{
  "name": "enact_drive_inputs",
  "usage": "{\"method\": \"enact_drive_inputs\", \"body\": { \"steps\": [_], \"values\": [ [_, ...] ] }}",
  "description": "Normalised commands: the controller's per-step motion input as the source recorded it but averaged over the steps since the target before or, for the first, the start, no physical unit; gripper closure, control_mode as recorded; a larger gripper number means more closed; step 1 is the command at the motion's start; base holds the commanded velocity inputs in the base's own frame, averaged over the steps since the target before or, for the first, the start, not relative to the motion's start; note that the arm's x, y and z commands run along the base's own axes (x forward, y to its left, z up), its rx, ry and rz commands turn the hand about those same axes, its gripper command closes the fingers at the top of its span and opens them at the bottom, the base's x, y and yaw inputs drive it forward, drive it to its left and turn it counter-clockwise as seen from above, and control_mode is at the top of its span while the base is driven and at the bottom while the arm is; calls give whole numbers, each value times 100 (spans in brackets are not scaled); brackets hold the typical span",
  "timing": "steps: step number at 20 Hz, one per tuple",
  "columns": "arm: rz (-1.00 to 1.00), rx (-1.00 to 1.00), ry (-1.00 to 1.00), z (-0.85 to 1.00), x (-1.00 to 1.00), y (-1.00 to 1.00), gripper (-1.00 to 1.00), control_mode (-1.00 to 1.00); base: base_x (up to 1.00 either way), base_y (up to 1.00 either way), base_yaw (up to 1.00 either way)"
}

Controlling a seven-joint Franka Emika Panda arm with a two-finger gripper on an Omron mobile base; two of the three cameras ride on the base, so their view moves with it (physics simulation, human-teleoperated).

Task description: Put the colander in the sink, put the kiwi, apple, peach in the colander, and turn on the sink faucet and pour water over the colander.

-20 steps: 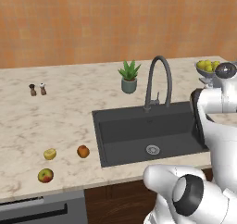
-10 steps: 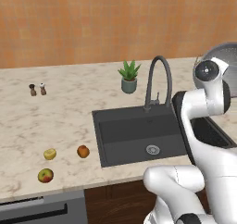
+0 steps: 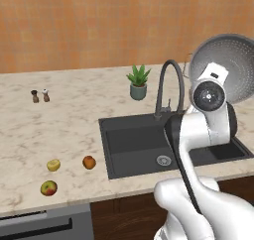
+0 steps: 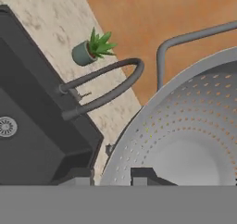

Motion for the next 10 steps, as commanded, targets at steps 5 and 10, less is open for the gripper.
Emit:
{"method": "enact_drive_inputs", "body": {
  "steps": [5,10],
  "values": [
    [33,-1,4,0,0,100,100,-100,0,0,0],
    [36,-3,3,0,1,100,100,-100,0,0,0]
  ]
}}
